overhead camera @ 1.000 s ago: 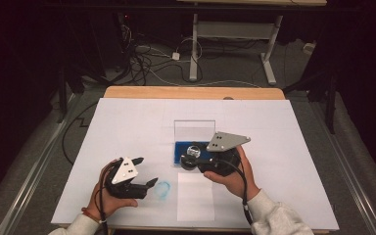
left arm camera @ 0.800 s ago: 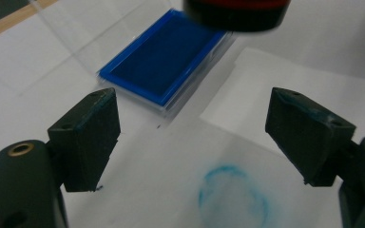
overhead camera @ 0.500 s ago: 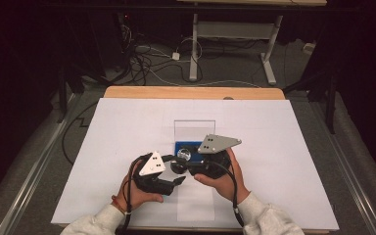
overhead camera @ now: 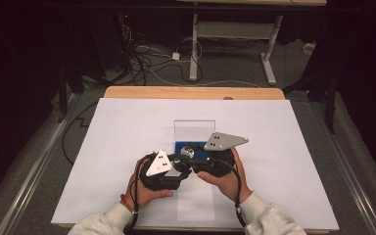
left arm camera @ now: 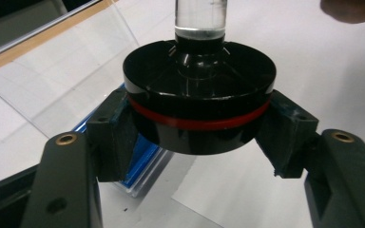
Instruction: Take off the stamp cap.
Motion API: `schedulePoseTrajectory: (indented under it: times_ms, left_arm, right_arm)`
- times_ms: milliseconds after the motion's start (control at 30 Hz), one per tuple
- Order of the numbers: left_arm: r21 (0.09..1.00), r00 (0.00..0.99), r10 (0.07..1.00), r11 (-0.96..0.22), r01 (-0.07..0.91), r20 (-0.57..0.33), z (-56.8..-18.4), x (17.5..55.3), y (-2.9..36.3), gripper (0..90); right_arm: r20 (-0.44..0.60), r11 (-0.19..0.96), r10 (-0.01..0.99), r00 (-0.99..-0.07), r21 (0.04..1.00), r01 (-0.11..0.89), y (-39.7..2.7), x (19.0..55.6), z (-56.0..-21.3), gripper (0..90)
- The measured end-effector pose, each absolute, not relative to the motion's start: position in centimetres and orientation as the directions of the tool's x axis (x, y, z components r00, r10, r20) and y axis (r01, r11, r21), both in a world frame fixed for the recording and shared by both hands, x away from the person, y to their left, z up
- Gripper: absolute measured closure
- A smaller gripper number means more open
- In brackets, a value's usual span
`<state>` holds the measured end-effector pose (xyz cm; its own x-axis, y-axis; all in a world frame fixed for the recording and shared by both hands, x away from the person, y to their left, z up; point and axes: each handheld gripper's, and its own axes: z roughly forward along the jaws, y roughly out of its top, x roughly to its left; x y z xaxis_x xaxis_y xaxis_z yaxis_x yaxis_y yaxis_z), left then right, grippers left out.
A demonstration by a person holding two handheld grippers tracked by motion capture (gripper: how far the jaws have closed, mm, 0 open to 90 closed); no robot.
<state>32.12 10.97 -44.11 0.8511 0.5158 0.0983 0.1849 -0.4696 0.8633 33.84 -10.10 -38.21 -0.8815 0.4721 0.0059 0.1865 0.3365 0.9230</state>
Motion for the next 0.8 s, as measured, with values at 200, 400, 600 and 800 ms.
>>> schedulePoseTrajectory:
  times_ms: [200, 400, 600, 800]
  left_arm:
    - [0.858, 0.844, 0.524, -0.481, 0.179, 0.117, -44.07, 32.07, 11.03, 36.4]
    - [0.856, 0.863, 0.491, -0.491, 0.16, 0.12, -44.0, 32.41, 11.14, 36.6]
    - [0.844, 0.868, 0.487, -0.502, 0.191, 0.093, -43.89, 32.31, 11.3, 36.9]
    - [0.828, 0.88, 0.469, -0.52, 0.21, 0.071, -43.86, 32.53, 11.39, 37.1]
  right_arm:
    - [0.016, 0.33, 0.473, -0.881, 0.924, 0.194, -10.14, 33.91, -38.38, 56.9]
    - [0.007, 0.339, 0.469, -0.883, 0.922, 0.188, -10.03, 33.82, -38.47, 56.9]
    - [-0.001, 0.343, 0.471, -0.882, 0.922, 0.182, -9.87, 33.51, -38.53, 56.9]
    - [-0.004, 0.343, 0.473, -0.881, 0.922, 0.18, -9.82, 33.39, -38.83, 56.9]
